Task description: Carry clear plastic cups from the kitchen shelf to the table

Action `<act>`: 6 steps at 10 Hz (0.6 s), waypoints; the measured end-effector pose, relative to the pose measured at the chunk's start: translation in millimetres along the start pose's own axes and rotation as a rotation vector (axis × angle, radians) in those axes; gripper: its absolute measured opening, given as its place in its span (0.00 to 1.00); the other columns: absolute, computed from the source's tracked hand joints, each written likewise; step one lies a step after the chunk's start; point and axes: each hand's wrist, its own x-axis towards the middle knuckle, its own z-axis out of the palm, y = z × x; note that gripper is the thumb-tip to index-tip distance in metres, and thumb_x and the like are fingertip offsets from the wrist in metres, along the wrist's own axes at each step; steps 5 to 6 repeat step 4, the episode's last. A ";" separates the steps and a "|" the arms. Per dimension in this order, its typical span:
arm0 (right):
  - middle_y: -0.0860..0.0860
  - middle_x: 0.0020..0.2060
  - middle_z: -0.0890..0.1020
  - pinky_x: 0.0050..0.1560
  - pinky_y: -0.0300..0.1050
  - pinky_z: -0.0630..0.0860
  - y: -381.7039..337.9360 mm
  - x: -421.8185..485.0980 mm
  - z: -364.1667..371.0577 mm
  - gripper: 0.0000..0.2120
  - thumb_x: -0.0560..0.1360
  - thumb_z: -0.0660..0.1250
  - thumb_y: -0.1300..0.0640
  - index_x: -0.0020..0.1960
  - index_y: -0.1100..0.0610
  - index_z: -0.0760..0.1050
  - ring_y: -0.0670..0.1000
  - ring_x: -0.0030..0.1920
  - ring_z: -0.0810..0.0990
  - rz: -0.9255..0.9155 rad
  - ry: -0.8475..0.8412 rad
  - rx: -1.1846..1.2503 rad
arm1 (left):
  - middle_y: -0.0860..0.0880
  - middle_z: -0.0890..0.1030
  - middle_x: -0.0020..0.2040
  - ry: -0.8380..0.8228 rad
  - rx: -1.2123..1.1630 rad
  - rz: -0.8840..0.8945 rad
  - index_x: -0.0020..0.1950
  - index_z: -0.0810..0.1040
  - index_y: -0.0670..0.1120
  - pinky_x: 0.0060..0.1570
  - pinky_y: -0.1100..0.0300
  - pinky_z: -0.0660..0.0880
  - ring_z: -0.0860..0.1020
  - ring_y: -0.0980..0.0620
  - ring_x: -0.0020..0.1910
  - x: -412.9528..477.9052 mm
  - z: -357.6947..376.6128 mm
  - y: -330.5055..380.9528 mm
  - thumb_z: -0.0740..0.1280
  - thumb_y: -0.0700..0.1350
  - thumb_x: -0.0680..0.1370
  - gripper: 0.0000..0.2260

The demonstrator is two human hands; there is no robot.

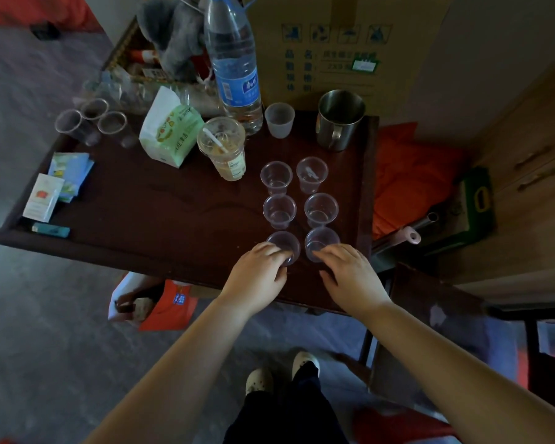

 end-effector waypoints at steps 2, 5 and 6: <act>0.50 0.59 0.76 0.64 0.47 0.65 -18.3 -14.8 -12.4 0.19 0.74 0.65 0.59 0.65 0.54 0.71 0.51 0.63 0.70 0.062 0.060 -0.007 | 0.51 0.77 0.60 0.014 -0.009 0.061 0.62 0.74 0.48 0.54 0.59 0.70 0.69 0.54 0.63 -8.2 -18.8 0.8 0.63 0.44 0.75 0.16; 0.50 0.57 0.77 0.60 0.44 0.68 -61.3 -31.2 -49.6 0.17 0.74 0.65 0.57 0.63 0.56 0.73 0.51 0.62 0.71 0.138 0.269 -0.051 | 0.51 0.75 0.63 0.008 -0.017 0.256 0.66 0.71 0.47 0.61 0.59 0.67 0.66 0.54 0.66 -2.0 -76.9 12.9 0.61 0.45 0.77 0.17; 0.50 0.57 0.77 0.60 0.44 0.68 -61.3 -31.2 -49.6 0.17 0.74 0.65 0.57 0.63 0.56 0.73 0.51 0.62 0.71 0.138 0.269 -0.051 | 0.51 0.75 0.63 0.008 -0.017 0.256 0.66 0.71 0.47 0.61 0.59 0.67 0.66 0.54 0.66 -2.0 -76.9 12.9 0.61 0.45 0.77 0.17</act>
